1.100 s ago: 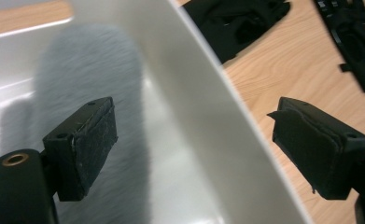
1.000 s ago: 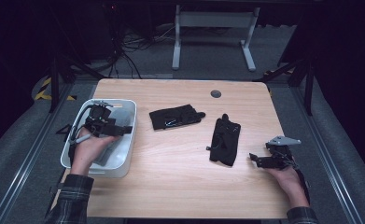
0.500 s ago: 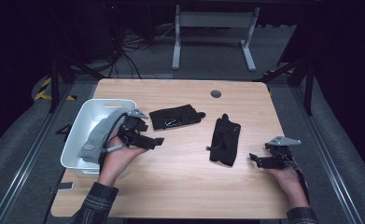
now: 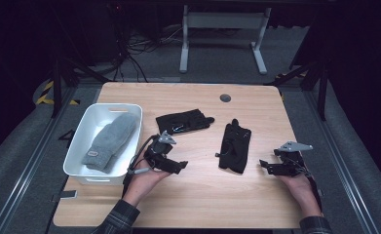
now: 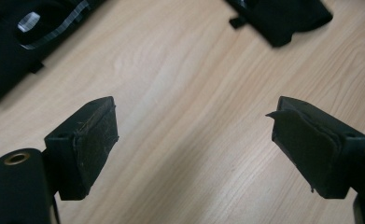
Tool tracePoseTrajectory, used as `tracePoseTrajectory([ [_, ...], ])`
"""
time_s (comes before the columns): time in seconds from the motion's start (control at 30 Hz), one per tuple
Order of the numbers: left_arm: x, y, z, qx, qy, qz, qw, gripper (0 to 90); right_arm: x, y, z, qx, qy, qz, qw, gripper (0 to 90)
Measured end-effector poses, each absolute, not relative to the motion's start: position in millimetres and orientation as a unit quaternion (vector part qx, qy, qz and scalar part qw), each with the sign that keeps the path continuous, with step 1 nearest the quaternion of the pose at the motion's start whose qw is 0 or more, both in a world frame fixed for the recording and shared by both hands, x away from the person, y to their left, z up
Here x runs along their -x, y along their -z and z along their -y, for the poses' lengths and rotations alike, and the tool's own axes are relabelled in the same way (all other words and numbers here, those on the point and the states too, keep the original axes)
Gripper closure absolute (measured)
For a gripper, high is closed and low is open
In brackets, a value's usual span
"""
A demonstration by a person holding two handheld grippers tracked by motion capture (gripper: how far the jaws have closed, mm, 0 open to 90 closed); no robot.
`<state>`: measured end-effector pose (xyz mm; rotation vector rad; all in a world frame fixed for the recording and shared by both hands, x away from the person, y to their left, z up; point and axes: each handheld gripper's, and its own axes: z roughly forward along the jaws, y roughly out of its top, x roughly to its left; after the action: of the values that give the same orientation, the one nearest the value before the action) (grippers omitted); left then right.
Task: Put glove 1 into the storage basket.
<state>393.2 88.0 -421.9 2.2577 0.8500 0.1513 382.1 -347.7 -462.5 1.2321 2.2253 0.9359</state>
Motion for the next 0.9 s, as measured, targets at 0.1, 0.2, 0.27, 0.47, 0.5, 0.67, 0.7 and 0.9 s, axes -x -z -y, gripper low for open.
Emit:
tracePoseTrajectory([
  [0.1,-392,434,-83,-0.884,-0.068,-0.315,0.338,14.8,-382,458,347,-0.441,-0.350,-0.799,0.211,32.7],
  [0.2,-390,443,-83,-0.886,-0.066,-0.309,0.340,14.4,-384,451,341,-0.435,-0.360,-0.802,0.196,45.5],
  [0.27,-389,449,-83,-0.888,-0.069,-0.307,0.336,13.9,-385,446,336,-0.428,-0.370,-0.803,0.187,54.2],
  [0.47,-389,461,-86,-0.890,-0.067,-0.309,0.327,11.9,-393,437,316,-0.401,-0.402,-0.809,0.153,84.4],
  [0.5,-389,462,-85,-0.893,-0.071,-0.306,0.323,11.5,-394,436,313,-0.396,-0.406,-0.810,0.149,88.2],
  [0.67,-388,468,-85,-0.901,-0.084,-0.287,0.315,5.2,-404,433,292,-0.373,-0.412,-0.821,0.134,90.0],
  [0.7,-387,469,-84,-0.902,-0.088,-0.285,0.313,4.7,-405,434,288,-0.369,-0.411,-0.823,0.131,90.0],
  [0.9,-387,473,-89,-0.901,-0.087,-0.265,0.332,0.0,-413,438,271,-0.354,-0.409,-0.832,0.126,90.0],
])
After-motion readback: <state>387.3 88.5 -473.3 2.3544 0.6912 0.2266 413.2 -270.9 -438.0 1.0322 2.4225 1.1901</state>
